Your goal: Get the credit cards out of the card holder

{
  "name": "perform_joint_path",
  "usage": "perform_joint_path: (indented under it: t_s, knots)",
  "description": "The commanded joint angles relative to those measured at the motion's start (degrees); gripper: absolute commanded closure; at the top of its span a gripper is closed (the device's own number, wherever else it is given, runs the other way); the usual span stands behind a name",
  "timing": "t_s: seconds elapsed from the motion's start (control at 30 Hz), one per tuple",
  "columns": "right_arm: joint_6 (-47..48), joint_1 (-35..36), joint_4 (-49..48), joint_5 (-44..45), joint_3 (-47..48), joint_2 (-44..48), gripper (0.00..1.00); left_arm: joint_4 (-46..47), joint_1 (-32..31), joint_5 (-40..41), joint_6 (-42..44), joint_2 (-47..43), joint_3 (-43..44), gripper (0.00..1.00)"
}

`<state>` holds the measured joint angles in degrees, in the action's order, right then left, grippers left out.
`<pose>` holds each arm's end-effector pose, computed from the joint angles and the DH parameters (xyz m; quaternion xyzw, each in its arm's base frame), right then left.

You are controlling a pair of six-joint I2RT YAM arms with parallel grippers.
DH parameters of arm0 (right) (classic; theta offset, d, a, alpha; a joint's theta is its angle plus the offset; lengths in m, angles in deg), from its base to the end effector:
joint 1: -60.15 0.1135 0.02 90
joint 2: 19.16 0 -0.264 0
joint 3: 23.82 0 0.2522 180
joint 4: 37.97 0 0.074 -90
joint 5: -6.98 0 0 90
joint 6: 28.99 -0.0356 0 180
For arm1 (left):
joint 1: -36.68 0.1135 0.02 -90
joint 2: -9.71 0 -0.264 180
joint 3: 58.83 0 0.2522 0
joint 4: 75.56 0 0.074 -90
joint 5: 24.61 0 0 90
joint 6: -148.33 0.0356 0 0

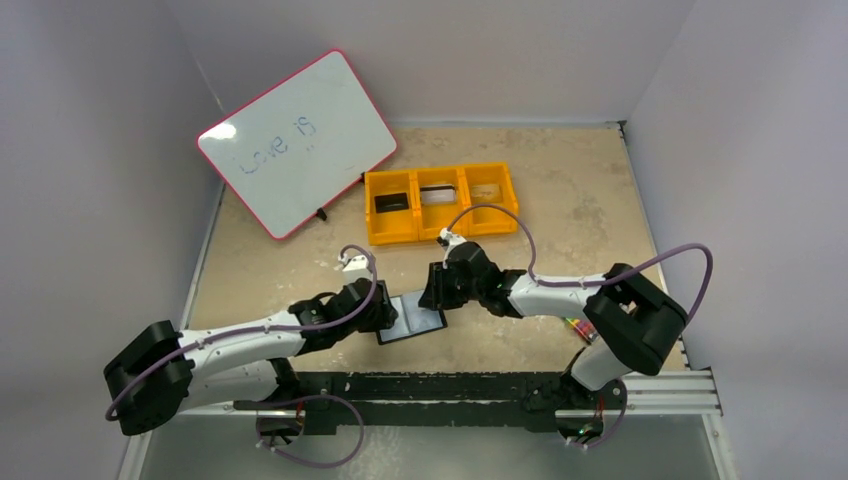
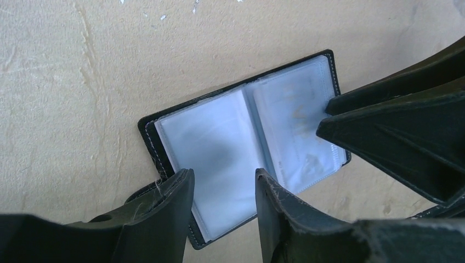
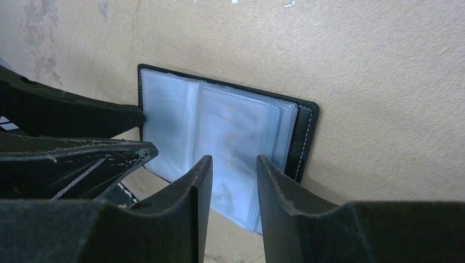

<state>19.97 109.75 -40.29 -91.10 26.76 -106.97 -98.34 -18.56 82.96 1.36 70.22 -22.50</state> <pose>0.1908 0.2319 0.1622 -0.0985 0.8795 0.3719 0.2799 0.1193 -0.1531 0.1611 -0.0699 0.9184 -0.2217 0.3201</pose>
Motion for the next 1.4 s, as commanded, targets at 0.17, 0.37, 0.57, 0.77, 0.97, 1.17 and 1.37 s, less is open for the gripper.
perform_joint_path:
  t_s: [0.17, 0.37, 0.57, 0.77, 0.97, 1.17, 1.37]
  knots:
    - [0.90, 0.63, 2.75, 3.30, 2.31, 0.11, 0.61, 1.76, 0.05, -0.36, 0.19, 1.65, -0.06, 0.58]
    - [0.37, 1.08, -0.24, -0.02, 2.46, -2.78, 0.64, 2.32, 0.08, -0.58, 0.19, 2.04, -0.17, 0.60]
    - [0.17, 1.67, -1.27, -0.73, 3.50, -2.43, 0.70, 3.14, 0.04, -0.60, 0.06, 1.99, -0.47, 0.61]
    - [-0.62, 1.64, -4.55, -4.30, 3.39, -2.46, 0.73, 3.74, 0.05, -0.51, -0.03, 1.73, -0.76, 0.62]
    - [-2.57, 1.68, -8.76, -6.63, 2.74, -2.23, 0.74, 3.74, 0.04, -0.04, -0.33, 0.92, -0.98, 0.63]
    - [-3.18, 1.69, -10.65, -8.63, 3.46, -4.78, 0.74, 1.28, 0.03, 2.98, -1.18, -2.43, -0.82, 0.64]
    - [-4.74, 1.68, -15.07, -12.06, 3.61, -6.32, 0.74, -3.18, 0.05, 8.04, -3.13, -9.90, -2.02, 0.63]
